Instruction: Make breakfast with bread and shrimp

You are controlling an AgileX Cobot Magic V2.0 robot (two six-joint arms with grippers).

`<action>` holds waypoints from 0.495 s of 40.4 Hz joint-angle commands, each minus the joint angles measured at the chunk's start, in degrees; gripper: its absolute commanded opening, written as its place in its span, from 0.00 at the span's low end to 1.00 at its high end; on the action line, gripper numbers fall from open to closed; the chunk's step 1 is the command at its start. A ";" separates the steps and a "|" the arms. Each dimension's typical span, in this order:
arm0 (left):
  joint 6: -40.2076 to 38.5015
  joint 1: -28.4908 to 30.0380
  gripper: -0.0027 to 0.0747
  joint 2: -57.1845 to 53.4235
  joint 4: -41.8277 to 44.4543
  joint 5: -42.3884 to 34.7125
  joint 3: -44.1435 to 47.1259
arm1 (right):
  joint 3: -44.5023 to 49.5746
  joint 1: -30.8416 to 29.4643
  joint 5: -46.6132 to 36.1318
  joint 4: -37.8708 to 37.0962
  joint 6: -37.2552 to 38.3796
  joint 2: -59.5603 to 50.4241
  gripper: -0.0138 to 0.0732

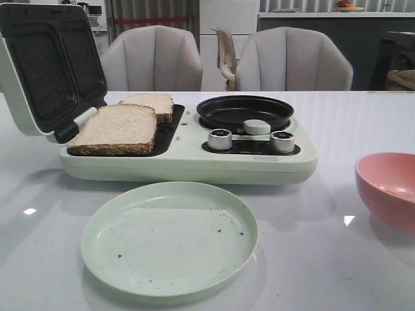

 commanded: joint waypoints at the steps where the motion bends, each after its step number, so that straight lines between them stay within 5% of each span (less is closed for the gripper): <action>1: 2.65 0.00 0.17 0.57 -7.35 -3.64 -5.83 | -1.43 -0.20 -3.04 -0.20 0.10 -0.28 0.77; 20: 7.40 -1.52 0.16 5.54 -29.65 -2.36 -11.09 | -1.43 -0.20 -3.04 -0.20 0.10 -0.28 0.77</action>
